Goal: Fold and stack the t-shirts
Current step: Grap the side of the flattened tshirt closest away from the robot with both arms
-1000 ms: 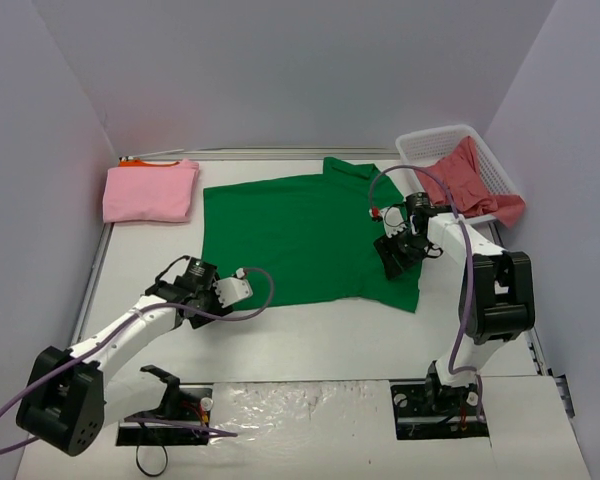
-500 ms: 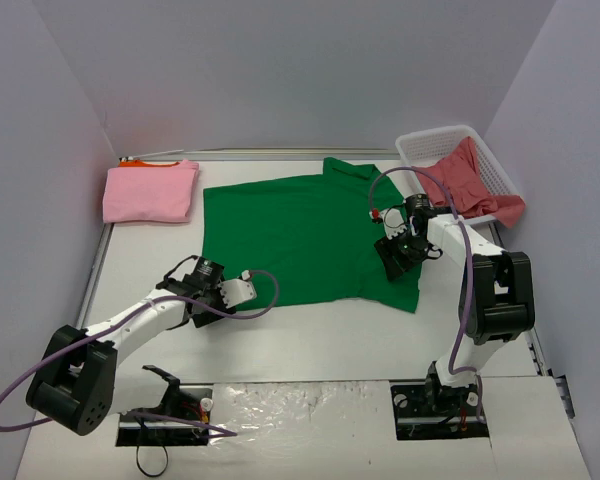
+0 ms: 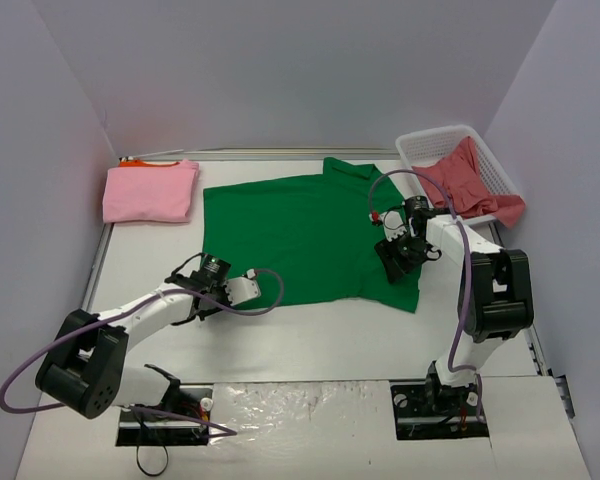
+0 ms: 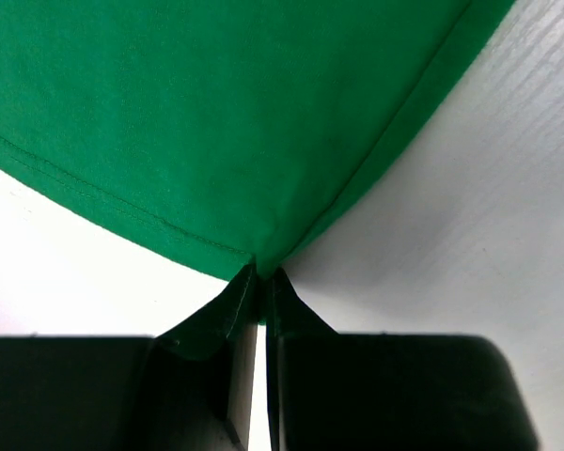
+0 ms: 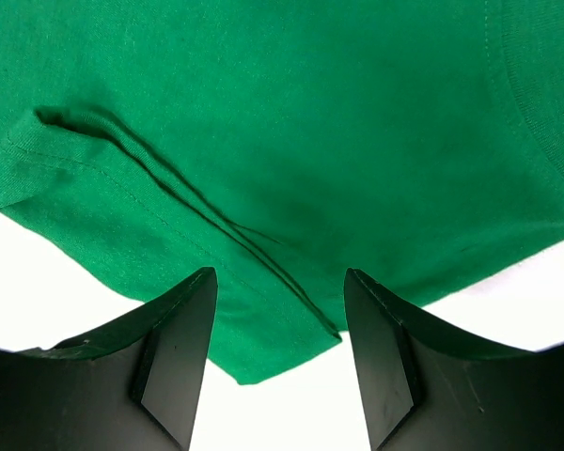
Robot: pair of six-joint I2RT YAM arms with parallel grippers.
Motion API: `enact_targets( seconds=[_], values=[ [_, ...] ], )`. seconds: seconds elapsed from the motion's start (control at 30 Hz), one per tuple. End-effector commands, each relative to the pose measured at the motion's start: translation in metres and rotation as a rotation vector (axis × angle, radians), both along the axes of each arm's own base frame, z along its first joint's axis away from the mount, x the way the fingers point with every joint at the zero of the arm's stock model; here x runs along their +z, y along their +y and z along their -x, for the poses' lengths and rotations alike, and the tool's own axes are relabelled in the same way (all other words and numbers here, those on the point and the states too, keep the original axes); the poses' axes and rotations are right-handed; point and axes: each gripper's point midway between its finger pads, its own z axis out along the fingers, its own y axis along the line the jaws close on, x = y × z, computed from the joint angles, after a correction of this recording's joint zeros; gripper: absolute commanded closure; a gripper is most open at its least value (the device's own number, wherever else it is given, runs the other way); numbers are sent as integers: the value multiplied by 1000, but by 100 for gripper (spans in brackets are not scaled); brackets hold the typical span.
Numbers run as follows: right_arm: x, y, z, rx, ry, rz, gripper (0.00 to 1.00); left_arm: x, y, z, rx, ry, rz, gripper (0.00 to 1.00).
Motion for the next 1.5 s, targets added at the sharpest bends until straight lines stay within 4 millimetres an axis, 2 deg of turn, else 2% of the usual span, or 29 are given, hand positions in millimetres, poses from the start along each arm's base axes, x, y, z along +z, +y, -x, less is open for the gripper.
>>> enact_targets(
  seconds=[0.0,0.1,0.17,0.4,0.5,0.7,0.77,0.83,1.03,1.2,1.47],
  values=[
    [3,-6,6,-15,16,18,47,6,1,0,-6,7,-18,98],
    [18,-4,1,2,-28,7,47,17,-1,-2,-1,-7,1,97],
    [21,-4,0,11,-33,7,46,21,-5,-2,-2,-12,23,98],
    [10,-16,8,-17,37,-10,51,15,-4,-7,50,-9,15,98],
    [13,-21,10,-27,36,-7,53,11,-4,-7,75,0,19,98],
    [20,-32,32,3,88,16,57,10,-3,-9,89,-6,8,98],
    [22,-33,33,14,87,23,61,10,-3,-10,91,-6,7,98],
    [23,-42,40,4,121,30,61,9,-2,-10,93,-4,2,98],
    [15,-52,50,-6,176,65,61,9,-2,-10,95,-5,1,98],
    [2,-53,62,-3,224,52,61,10,-3,-10,92,-7,9,98],
    [-12,-47,59,12,272,4,61,11,-3,-10,93,-7,13,98]
  ],
)
